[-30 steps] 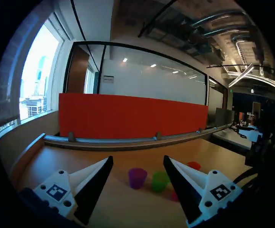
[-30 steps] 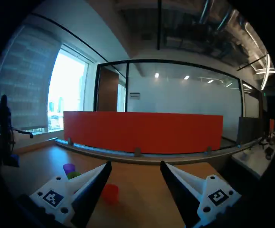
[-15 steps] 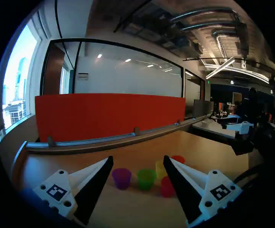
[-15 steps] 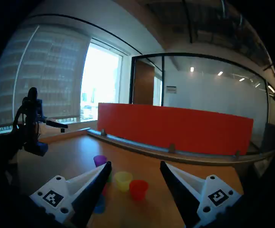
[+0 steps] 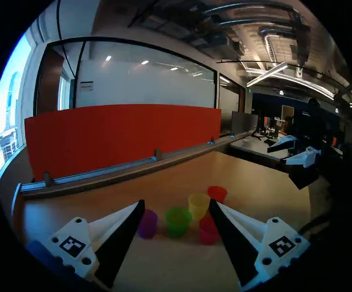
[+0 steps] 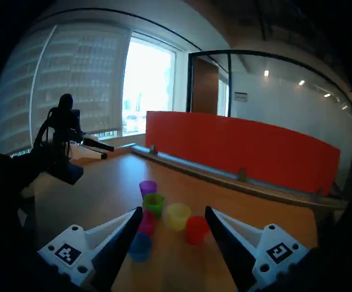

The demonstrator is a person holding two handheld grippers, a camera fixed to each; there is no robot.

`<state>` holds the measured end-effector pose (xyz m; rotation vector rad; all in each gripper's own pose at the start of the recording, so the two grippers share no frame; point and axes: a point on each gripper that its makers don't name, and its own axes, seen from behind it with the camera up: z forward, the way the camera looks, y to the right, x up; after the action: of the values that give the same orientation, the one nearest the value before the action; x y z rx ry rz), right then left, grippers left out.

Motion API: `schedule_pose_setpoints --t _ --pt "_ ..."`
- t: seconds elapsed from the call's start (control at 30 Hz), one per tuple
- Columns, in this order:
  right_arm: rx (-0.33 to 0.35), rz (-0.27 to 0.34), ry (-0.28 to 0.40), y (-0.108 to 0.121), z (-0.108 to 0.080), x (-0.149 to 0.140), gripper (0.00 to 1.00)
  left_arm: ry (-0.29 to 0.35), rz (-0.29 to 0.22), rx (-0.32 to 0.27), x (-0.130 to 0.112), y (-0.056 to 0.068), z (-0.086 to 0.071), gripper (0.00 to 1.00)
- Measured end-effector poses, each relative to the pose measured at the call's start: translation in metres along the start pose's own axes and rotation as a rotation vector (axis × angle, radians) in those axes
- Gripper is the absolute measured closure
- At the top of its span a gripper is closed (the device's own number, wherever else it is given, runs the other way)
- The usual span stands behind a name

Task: Pour water

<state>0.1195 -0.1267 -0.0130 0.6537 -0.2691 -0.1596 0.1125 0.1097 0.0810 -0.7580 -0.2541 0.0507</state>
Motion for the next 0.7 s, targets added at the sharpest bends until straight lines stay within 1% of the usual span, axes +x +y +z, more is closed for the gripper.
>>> schedule_pose_setpoints --t 0.17,0.27,0.47,0.7 --pt "0.035 -0.038 -0.064 -0.015 0.002 -0.016 0.01 -0.044 0.033 -0.021 -0.012 -0.002 0.016 0.02" --pt "0.057 -0.043 -0.084 -0.024 0.004 -0.022 0.01 -0.066 0.051 -0.031 -0.02 -0.004 0.027 0.02" --pt "0.098 -0.033 -0.104 -0.039 0.008 -0.032 0.01 -0.112 0.063 -0.059 -0.037 -0.004 0.048 0.02" --pt "0.126 -0.013 -0.151 -0.046 0.018 -0.056 0.01 -0.169 0.072 -0.084 -0.059 -0.004 0.072 0.02"
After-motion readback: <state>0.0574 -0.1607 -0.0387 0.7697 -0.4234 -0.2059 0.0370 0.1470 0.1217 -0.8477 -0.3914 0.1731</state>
